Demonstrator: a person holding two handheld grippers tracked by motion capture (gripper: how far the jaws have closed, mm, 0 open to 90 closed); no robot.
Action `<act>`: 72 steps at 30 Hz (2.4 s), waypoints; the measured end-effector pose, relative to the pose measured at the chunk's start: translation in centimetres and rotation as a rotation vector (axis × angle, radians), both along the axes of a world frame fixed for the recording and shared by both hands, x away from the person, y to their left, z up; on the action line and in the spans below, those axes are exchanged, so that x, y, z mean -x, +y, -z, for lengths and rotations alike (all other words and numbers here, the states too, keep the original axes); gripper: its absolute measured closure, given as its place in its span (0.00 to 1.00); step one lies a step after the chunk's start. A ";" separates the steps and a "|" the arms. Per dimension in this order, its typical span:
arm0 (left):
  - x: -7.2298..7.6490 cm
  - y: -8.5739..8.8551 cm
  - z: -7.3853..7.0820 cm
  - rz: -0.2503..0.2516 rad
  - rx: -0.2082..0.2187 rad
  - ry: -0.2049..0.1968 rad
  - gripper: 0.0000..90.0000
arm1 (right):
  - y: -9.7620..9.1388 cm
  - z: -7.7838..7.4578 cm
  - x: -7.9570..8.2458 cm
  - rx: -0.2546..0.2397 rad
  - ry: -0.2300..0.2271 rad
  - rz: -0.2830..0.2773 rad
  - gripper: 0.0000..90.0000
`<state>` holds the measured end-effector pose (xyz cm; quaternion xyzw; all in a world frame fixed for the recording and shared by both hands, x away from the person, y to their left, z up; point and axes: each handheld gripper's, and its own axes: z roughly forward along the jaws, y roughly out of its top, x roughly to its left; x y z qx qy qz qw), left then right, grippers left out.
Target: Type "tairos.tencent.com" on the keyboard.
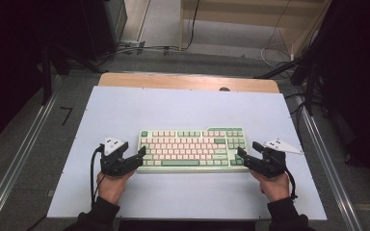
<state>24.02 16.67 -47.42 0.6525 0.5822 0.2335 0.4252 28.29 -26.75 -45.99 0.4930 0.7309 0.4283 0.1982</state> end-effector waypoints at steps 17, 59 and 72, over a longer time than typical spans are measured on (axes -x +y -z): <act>0.6 1.1 0.4 -0.024 -0.016 0.013 0.37 | -3.2 0.4 0.5 0.008 0.014 0.080 0.34; 2.2 4.3 1.0 -0.100 -0.034 0.031 0.37 | -9.2 1.1 2.5 0.003 0.034 0.224 0.33; 2.3 5.0 1.3 -0.117 -0.046 0.045 0.37 | -10.5 1.1 2.9 -0.007 0.042 0.261 0.33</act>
